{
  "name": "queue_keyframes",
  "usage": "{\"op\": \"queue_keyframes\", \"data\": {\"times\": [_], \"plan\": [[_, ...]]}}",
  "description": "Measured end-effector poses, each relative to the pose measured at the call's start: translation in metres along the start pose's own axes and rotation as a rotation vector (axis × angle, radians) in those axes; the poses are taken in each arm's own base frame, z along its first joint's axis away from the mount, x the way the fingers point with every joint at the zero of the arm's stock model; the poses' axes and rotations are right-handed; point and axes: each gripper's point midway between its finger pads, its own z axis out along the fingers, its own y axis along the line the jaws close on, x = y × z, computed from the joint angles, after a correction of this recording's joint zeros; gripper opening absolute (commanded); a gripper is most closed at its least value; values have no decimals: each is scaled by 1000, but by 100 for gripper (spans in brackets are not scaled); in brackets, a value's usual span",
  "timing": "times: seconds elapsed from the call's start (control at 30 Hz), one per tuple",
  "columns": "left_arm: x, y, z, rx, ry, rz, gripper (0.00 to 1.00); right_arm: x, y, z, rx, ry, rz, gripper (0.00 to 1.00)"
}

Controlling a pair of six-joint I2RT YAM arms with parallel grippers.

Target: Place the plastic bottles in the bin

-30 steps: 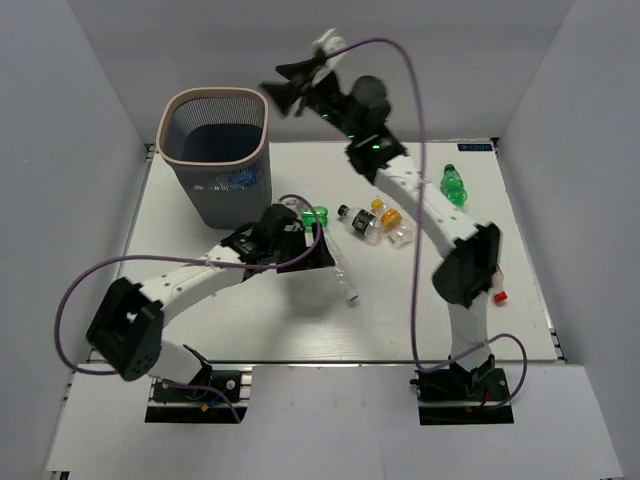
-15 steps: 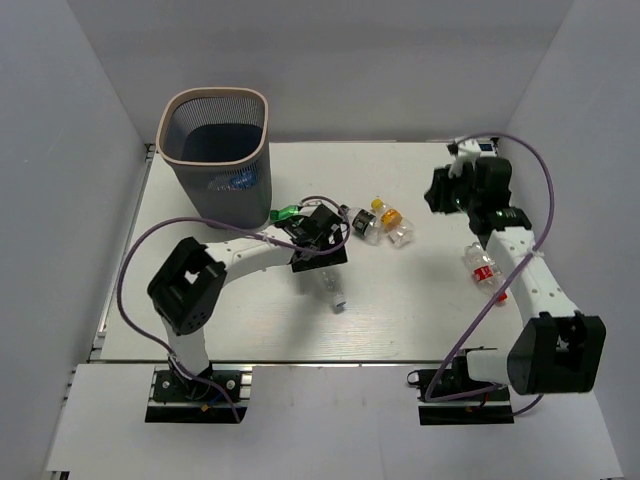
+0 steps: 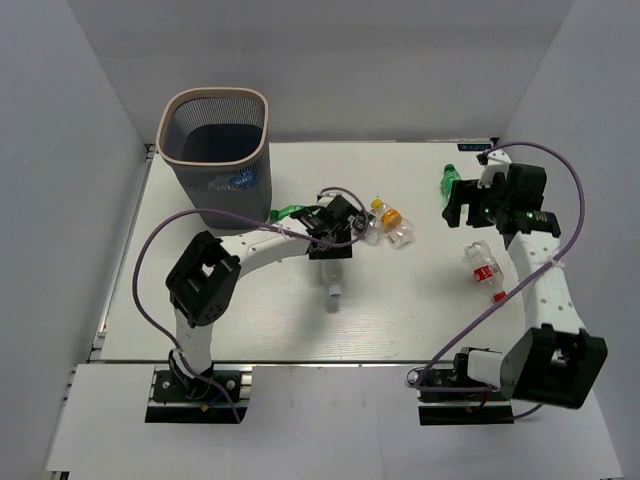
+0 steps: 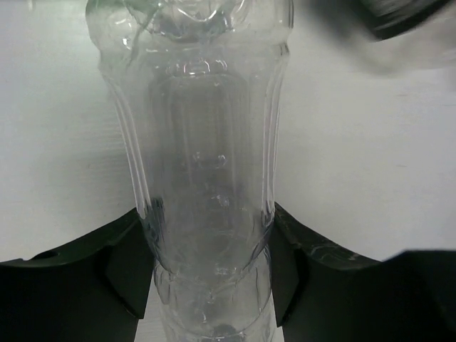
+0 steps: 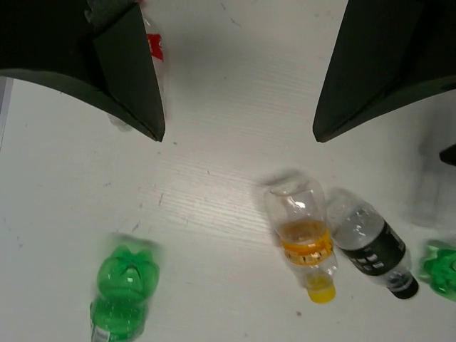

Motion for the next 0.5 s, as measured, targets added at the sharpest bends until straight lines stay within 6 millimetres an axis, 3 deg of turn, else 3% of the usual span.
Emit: {"op": "queue_keyframes", "data": {"times": [0.07, 0.13, 0.2, 0.27, 0.3, 0.33, 0.4, 0.43, 0.5], "plan": [[-20, -15, -16, 42, -42, 38, 23, 7, -9, 4, 6, 68, 26, 90], [-57, -34, -46, 97, -125, 78, 23, 22, -22, 9, 17, 143, 63, 90], [-106, -54, -88, 157, -252, 100, 23, 42, -35, 9, 35, 214, 108, 90], [-164, -64, -139, 201, -412, 100, 23, 57, -44, 3, 52, 260, 139, 80], [-196, -64, -169, 217, -501, 88, 23, 61, -48, -1, 62, 268, 145, 71], [-226, -60, -197, 227, -585, 68, 25, 63, -51, -4, 69, 272, 145, 46], [-282, -37, -252, 221, -744, 10, 26, 68, -54, -9, 74, 281, 143, 26], [-304, -20, -271, 201, -809, -23, 26, 70, -56, -11, 76, 284, 142, 19], [-340, 26, -302, 137, -913, -91, 26, 76, -57, -16, 77, 296, 142, 22]]}}
